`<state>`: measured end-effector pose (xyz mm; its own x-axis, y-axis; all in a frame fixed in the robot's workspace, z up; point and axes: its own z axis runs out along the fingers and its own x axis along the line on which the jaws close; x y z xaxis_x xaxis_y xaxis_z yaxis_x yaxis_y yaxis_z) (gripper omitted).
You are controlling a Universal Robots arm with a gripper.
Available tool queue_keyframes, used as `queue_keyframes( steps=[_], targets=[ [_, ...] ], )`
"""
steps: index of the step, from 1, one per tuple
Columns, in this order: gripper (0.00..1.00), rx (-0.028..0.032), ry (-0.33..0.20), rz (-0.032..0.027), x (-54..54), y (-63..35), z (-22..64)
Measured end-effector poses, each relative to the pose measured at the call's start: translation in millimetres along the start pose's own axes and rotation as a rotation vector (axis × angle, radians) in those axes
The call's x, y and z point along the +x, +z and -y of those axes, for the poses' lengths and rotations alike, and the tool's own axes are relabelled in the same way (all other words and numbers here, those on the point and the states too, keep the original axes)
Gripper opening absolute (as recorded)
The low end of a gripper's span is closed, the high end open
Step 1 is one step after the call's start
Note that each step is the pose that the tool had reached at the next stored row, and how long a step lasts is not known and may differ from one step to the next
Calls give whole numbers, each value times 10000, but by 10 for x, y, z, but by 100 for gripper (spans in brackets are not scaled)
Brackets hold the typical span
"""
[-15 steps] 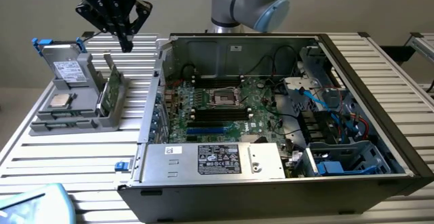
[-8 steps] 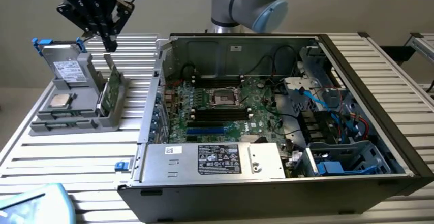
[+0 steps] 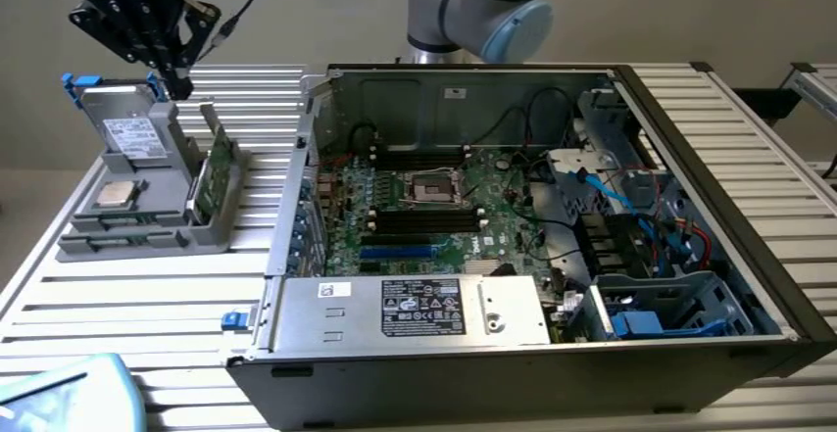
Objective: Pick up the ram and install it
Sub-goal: 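Reach for the ram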
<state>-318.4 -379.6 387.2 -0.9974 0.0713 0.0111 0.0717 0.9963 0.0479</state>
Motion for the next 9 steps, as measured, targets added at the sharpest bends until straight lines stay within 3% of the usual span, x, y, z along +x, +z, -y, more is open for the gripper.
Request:
queue_keyframes(
  steps=[9],
  targets=[
    [11,-9,-1,-10,407,26,-6]
  ],
)
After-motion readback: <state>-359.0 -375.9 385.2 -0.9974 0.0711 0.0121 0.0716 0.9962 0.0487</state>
